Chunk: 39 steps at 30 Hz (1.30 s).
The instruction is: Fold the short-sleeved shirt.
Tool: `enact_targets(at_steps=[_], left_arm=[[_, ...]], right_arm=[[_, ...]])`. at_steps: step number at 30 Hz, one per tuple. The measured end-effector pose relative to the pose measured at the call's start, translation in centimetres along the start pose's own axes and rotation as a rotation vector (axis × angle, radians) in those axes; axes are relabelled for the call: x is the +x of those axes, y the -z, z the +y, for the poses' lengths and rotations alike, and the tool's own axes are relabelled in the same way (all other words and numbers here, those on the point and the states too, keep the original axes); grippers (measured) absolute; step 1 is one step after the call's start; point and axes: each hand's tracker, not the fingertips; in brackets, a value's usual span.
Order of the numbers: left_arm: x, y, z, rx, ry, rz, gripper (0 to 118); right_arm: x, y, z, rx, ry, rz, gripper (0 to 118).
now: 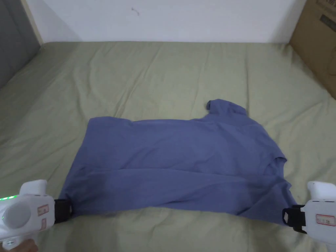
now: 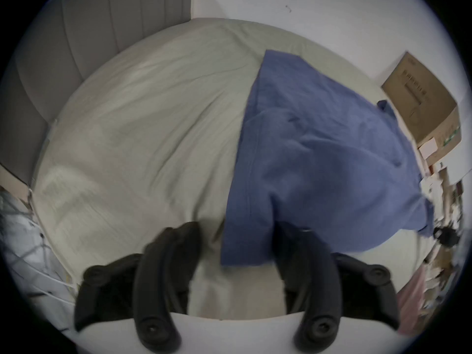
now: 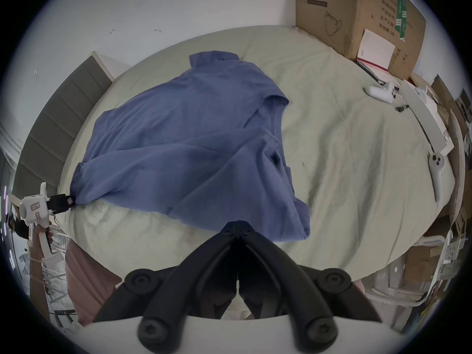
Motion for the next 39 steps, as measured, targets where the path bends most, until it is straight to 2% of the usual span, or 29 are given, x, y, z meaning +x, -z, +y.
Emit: enact_targets(at_steps=[1, 2, 3, 4, 5, 6, 7, 8, 10, 13, 15, 16, 17, 18, 20, 24, 27, 32, 35, 36, 37, 38, 39], left_arm=[[0.3, -0.7, 0.2, 0.011, 0.01, 0.005, 7], [0.3, -1.0, 0.3, 0.012, 0.015, -0.02, 7], [0.3, -1.1, 0.7, 0.011, 0.008, -0.007, 7], [0.0, -1.1, 0.9, -0.01, 0.003, -0.022, 7], [-0.1, -1.1, 1.1, -0.011, 0.001, -0.025, 7], [0.0, -1.3, 1.1, -0.014, 0.008, -0.027, 7], [0.2, -1.6, 1.2, -0.01, 0.023, -0.025, 7], [0.3, -1.8, 1.3, -0.006, 0.04, -0.019, 7], [0.5, -2.2, 1.5, -0.002, 0.061, -0.013, 6], [0.6, -2.3, 1.8, -0.002, 0.06, -0.028, 6], [0.6, -2.2, 1.8, -0.004, 0.061, -0.023, 6], [0.5, -2.3, 1.8, -0.01, 0.059, -0.025, 6], [0.5, -2.4, 1.8, -0.011, 0.06, -0.026, 6], [0.6, -2.5, 1.7, -0.009, 0.064, -0.025, 6], [0.7, -2.8, 1.8, -0.007, 0.069, -0.022, 6], [0.7, -4.5, 2.0, 0.007, 0.093, -0.019, 6], [0.3, -5.7, 1.9, 0.014, 0.087, -0.025, 6], [0.6, -6.7, -0.9, -0.03, 0.193, 0.042, 6], [0.4, -5.9, -3.4, -0.088, 0.187, 0.037, 6], [0.2, -5.2, -4.4, -0.096, 0.173, 0.037, 7], [0.1, -4.8, -4.9, -0.105, 0.17, 0.035, 12], [0.2, -4.7, -5.4, -0.101, 0.166, 0.029, 37], [0.3, -4.8, -5.5, -0.086, 0.157, 0.023, 65]], right_arm=[[0.1, 0.1, -0.2, -0.009, 0.01, -0.007, 0], [0.2, 0.1, -0.4, -0.013, 0.015, -0.01, 0], [0.4, 0.1, -0.6, -0.006, 0.028, -0.01, 7], [0.7, 0.1, -0.7, -0.006, 0.042, -0.01, 25], [1.0, 0.2, -0.6, -0.011, 0.048, -0.011, 58], [1.4, 0.2, -0.4, -0.014, 0.049, -0.016, 76], [1.6, 0.3, -0.3, -0.009, 0.051, -0.034, 81], [2.0, 0.5, 0.0, -0.002, 0.055, -0.047, 81], [3.0, 1.6, 1.1, 0.015, 0.074, -0.011, 81], [3.4, 5.0, 2.3, -0.081, 0.064, -0.011, 77], [3.3, 6.7, 2.2, -0.143, 0.012, -0.049, 38], [2.9, 5.8, 2.0, -0.112, 0.004, -0.05, 19], [2.7, 4.9, 2.1, -0.099, -0.01, 0.014, 10], [2.4, 4.3, 2.4, -0.118, -0.019, 0.019, 10], [2.0, 3.9, 2.7, -0.103, -0.095, -0.037, 9], [2.0, 1.6, 3.6, -0.064, -0.063, -0.017, 9], [2.6, 0.1, 3.5, -0.046, -0.081, -0.025, 9], [4.4, -0.8, 0.9, -0.081, -0.068, -0.009, 9], [5.0, -0.3, -2.0, -0.124, -0.061, -0.016, 9], [5.1, 0.1, -3.2, -0.137, -0.057, -0.012, 13], [5.2, 0.5, -4.0, -0.137, -0.051, -0.004, 26], [5.2, 0.7, -4.4, -0.138, -0.04, -0.001, 55], [5.1, 0.8, -4.4, -0.15, -0.025, -0.012, 73]])
